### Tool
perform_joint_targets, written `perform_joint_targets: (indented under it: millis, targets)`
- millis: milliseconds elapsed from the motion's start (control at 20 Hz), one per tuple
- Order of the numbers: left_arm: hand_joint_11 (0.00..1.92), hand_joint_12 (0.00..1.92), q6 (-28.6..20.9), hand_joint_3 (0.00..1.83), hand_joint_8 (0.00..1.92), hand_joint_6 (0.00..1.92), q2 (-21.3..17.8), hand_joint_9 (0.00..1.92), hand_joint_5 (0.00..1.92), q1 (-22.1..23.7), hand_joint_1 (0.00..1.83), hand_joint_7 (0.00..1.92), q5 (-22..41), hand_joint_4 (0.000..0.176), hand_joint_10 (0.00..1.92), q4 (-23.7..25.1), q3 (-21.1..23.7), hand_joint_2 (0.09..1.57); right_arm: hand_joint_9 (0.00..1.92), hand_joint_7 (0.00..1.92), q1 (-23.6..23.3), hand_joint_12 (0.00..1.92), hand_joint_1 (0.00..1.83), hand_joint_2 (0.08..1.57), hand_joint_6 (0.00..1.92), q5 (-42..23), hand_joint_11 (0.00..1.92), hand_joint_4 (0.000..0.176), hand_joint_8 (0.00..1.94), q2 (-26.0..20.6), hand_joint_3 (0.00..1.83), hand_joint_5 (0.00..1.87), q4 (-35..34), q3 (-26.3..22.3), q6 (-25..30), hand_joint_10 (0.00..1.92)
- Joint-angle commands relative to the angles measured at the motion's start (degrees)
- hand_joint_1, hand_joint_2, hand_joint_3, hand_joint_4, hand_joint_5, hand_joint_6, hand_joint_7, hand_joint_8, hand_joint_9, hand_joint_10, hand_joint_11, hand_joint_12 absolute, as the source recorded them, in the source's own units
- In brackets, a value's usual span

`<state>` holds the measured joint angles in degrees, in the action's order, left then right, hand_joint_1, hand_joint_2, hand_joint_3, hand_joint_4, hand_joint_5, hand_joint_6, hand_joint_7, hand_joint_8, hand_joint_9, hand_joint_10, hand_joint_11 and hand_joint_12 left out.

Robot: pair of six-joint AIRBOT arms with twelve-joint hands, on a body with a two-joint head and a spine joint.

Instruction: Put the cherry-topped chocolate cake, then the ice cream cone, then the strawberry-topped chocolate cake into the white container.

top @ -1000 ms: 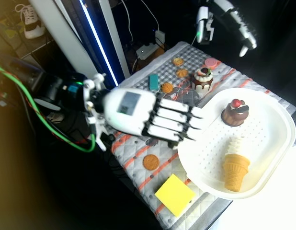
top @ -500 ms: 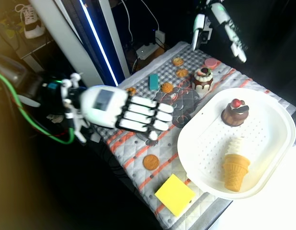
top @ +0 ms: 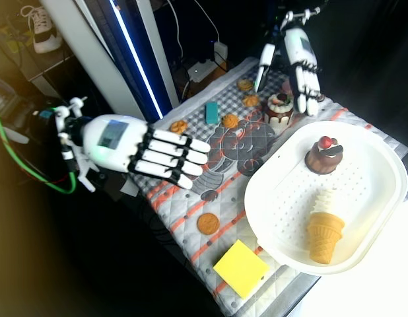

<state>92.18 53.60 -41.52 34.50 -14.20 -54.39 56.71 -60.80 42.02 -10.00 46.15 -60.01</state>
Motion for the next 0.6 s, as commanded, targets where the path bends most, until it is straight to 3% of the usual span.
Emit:
perform_joint_targets:
  millis: [0,50,100,150,200,250,300,350,400,450,500,550]
  targets:
    - [0.00,1.36,0.3,0.00,0.14,0.07,0.0,0.01,0.27,0.8,1.07,0.26,4.8,0.059,0.73,0.5,-0.3,1.09,0.00,0.00,0.0,0.59,0.67,1.19,0.00,-7.9,0.00,0.000,0.00,-0.3,0.00,0.00,0.1,-0.2,0.3,0.08]
    - [0.00,1.73,0.6,0.00,0.36,0.15,0.2,0.00,0.34,0.9,1.07,0.26,4.3,0.042,1.12,0.5,-0.5,1.10,0.00,0.00,0.0,0.58,0.68,1.18,0.00,-7.9,0.00,0.000,0.00,-0.3,0.00,0.00,0.1,-0.2,0.3,0.03]
    - [0.12,1.88,0.6,0.00,0.73,0.41,0.3,0.11,0.41,1.0,1.14,0.26,4.1,0.000,1.43,0.5,-0.7,1.12,0.00,0.00,0.1,0.57,0.69,1.19,0.00,-8.0,0.00,0.000,0.00,-0.3,0.01,0.00,0.1,-0.2,0.4,0.01]
    - [0.15,1.91,0.6,0.00,1.04,0.68,0.4,0.14,0.39,1.0,1.17,0.24,4.0,0.000,1.61,0.5,-1.0,1.13,0.00,0.00,0.1,0.58,0.70,1.20,0.00,-8.1,0.00,0.000,0.00,-0.3,0.01,0.00,0.1,-0.2,0.5,0.00]
    - [0.26,1.92,0.6,0.00,1.26,0.95,0.4,0.20,0.38,1.1,1.26,0.24,4.4,0.000,1.78,0.5,-1.0,1.13,0.02,0.00,0.1,0.71,0.73,1.22,0.00,-8.1,0.00,0.000,0.00,-0.3,0.01,0.00,0.1,-0.2,0.5,0.01]
    - [0.35,1.92,0.6,0.00,1.41,1.09,0.4,0.25,0.37,1.1,1.31,0.22,4.4,0.000,1.89,0.5,-1.0,1.13,0.01,0.00,0.1,0.80,0.75,1.23,0.00,-8.1,0.00,0.000,0.00,-0.3,0.01,0.00,0.1,-0.2,0.5,0.01]
    - [0.40,1.92,0.6,0.00,1.51,1.19,0.4,0.31,0.36,1.1,1.39,0.20,4.4,0.000,1.91,0.5,-1.0,1.12,0.01,0.00,0.1,0.73,0.74,1.24,0.00,-8.1,0.00,0.000,0.00,-0.3,0.01,0.00,0.1,-0.2,0.5,0.01]
    - [0.32,1.92,0.6,0.00,1.51,1.21,0.4,0.33,0.35,1.1,1.40,0.19,4.4,0.000,1.90,0.5,-1.0,1.12,0.01,0.00,0.1,0.71,0.74,1.24,0.00,-8.1,0.00,0.000,0.00,-0.3,0.00,0.00,0.1,-0.2,0.5,0.01]
    - [0.30,1.92,0.6,0.03,1.52,1.25,0.3,0.51,0.32,1.4,1.56,0.18,5.0,0.000,1.74,0.5,-0.9,1.20,0.01,0.00,0.3,0.71,0.72,1.25,0.00,-8.2,0.00,0.000,0.00,-0.3,0.01,0.00,0.1,-0.2,0.5,0.01]
    - [0.31,1.92,0.7,0.03,1.48,1.23,0.1,0.56,0.32,1.7,1.59,0.19,5.7,0.000,1.68,0.5,-0.8,1.22,0.01,0.00,0.4,0.67,0.71,1.25,0.00,-8.3,0.00,0.000,0.00,-0.2,0.00,0.00,0.1,-0.2,0.5,0.01]
    - [0.26,1.92,0.7,0.01,1.37,1.23,-0.3,0.58,0.33,2.2,1.60,0.24,6.7,0.000,1.64,0.8,-0.5,1.22,0.01,0.00,0.4,0.59,0.70,1.26,0.00,-8.4,0.00,0.000,0.00,-0.2,0.00,0.00,0.1,-0.2,0.5,0.02]
    - [0.27,1.92,0.8,0.01,1.56,1.23,-0.7,0.42,0.33,2.6,1.35,0.51,7.6,0.000,1.72,1.0,-0.2,1.29,0.01,0.00,0.5,0.57,0.71,1.26,0.00,-8.5,0.00,0.000,0.00,-0.1,0.00,0.00,0.1,-0.1,0.6,0.02]
